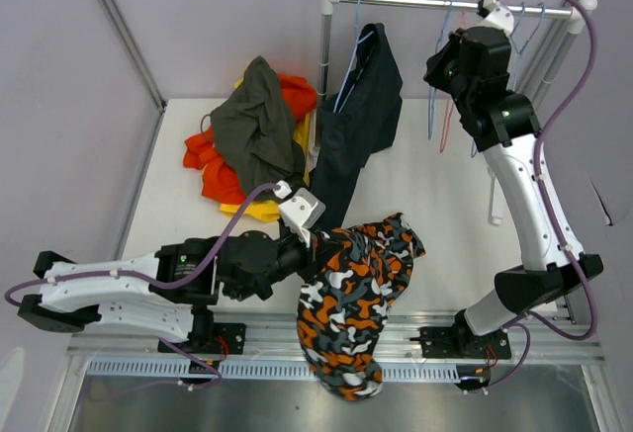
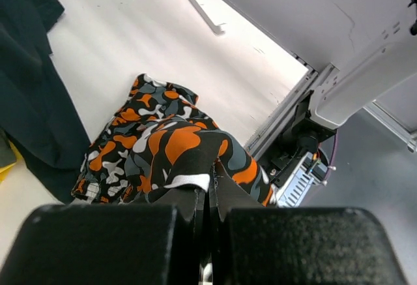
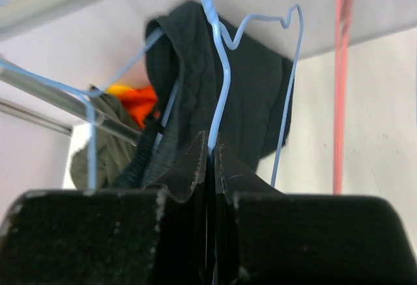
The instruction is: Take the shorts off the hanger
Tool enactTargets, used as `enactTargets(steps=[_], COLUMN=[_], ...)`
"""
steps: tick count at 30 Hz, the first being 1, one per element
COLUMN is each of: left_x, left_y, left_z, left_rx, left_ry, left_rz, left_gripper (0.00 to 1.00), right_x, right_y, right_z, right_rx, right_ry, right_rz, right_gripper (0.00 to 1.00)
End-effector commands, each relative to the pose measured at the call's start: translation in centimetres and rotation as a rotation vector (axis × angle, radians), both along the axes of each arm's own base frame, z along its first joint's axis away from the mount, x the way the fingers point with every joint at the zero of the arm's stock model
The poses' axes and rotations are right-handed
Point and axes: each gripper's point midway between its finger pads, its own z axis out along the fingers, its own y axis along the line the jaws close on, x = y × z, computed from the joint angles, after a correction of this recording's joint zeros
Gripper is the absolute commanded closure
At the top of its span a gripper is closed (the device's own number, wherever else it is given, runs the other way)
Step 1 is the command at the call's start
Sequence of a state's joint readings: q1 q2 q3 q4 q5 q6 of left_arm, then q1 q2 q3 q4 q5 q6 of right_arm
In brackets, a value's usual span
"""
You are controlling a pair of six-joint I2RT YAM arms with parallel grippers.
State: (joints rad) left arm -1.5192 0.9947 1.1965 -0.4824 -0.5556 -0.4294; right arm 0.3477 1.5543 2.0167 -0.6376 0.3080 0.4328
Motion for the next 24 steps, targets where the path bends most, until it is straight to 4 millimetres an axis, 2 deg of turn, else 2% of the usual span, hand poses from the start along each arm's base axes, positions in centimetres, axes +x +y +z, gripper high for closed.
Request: enactTargets(steps=[1,2,3,5,6,8,9,10,11,12,13,14,15,16,17,18,19,20,21,22,23,24], left_x=[0.7,1.0,1.2,2.2,2.7,4.1,4.6,5.9,6.5,7.1,8.9,9.2,9.6,11.5,12.4,12.5,15.1,15.5,16.9,17.8,20.5,22.2], left_y=[0.6,1.0,1.3,2.4,3.1,4.6,5.6,6.2,7.5,7.9,8.7,10.6,10.7,11.3,11.7,13.7,13.6,14.9,15.0,16.9,16.2,16.0], left_z=[1.2,1.3,2.8,4.1,6.4,8.1,11.2,11.8,14.7,15.5,15.8,19.4,20.1,20.4,20.9,24.5,24.2,26.6,26.8,28.9,29.3,29.0], left_rx=[-0.038,-0.023,-0.045,-0.024,-0.062,-0.027,-0.080,-0.064,-0.104,-0.109,-0.090,-0.159,-0.160,-0.128,-0.101,-0.153,-0.077,-0.114,-0.093,-0.109,-0.102,-0.083], left_ry=[-0.005,-0.020,-0.036,-0.098,-0.123,-0.205,-0.223,-0.243,-0.273,-0.285,-0.296,-0.326,-0.347,-0.369,-0.399,-0.449,-0.472,-0.503,-0.509,-0.547,-0.544,-0.540], left_rz=[0.053,0.071,0.080,0.124,0.148,0.215,0.243,0.289,0.310,0.326,0.382,0.409,0.401,0.460,0.483,0.519,0.563,0.596,0.608,0.643,0.658,0.662], left_gripper=[1.00,1.00,1.00,1.00,1.00,1.00,1.00,1.00,1.00,1.00,1.00,1.00,1.00,1.00,1.00,1.00,1.00,1.00,1.00,1.00,1.00,1.00], right_x=[-0.3,-0.3,-0.5,-1.5,-1.6,-2.9,-3.1,-3.5,-4.4,-4.8,-5.0,-5.8,-6.1,-6.4,-6.7,-7.4,-7.7,-8.0,-8.7,-9.0,-9.2,-9.7], right_y=[0.1,0.1,0.1,-0.1,0.0,-0.3,-0.3,-0.4,-0.5,-0.6,-0.7,-0.9,-1.0,-1.2,-1.3,-1.7,-1.9,-2.0,-2.2,-2.3,-2.3,-2.5], right_z=[2.1,1.1,0.9,0.9,-0.3,0.1,-0.8,-0.9,-0.3,-0.4,-0.9,-0.5,-0.5,-1.0,-1.1,-0.7,-1.3,-1.4,-1.2,-1.4,-2.2,-2.0], right_rx=[0.033,0.028,0.035,0.045,0.043,0.061,0.060,0.066,0.073,0.073,0.070,0.075,0.073,0.067,0.061,0.062,0.054,0.049,0.051,0.051,0.048,0.055], right_ry=[-0.094,-0.072,-0.070,-0.075,-0.050,-0.065,-0.048,-0.048,-0.061,-0.060,-0.045,-0.058,-0.058,-0.044,-0.043,-0.054,-0.044,-0.044,-0.053,-0.053,-0.037,-0.045], right_rz=[0.034,0.036,0.042,0.046,0.049,0.053,0.055,0.056,0.065,0.068,0.067,0.071,0.069,0.068,0.065,0.060,0.059,0.058,0.058,0.061,0.062,0.063], right_gripper=[1.00,1.00,1.00,1.00,1.00,1.00,1.00,1.00,1.00,0.92,0.79,0.42,0.26,0.09,0.01,0.01,0.00,0.01,0.01,0.00,0.01,0.01])
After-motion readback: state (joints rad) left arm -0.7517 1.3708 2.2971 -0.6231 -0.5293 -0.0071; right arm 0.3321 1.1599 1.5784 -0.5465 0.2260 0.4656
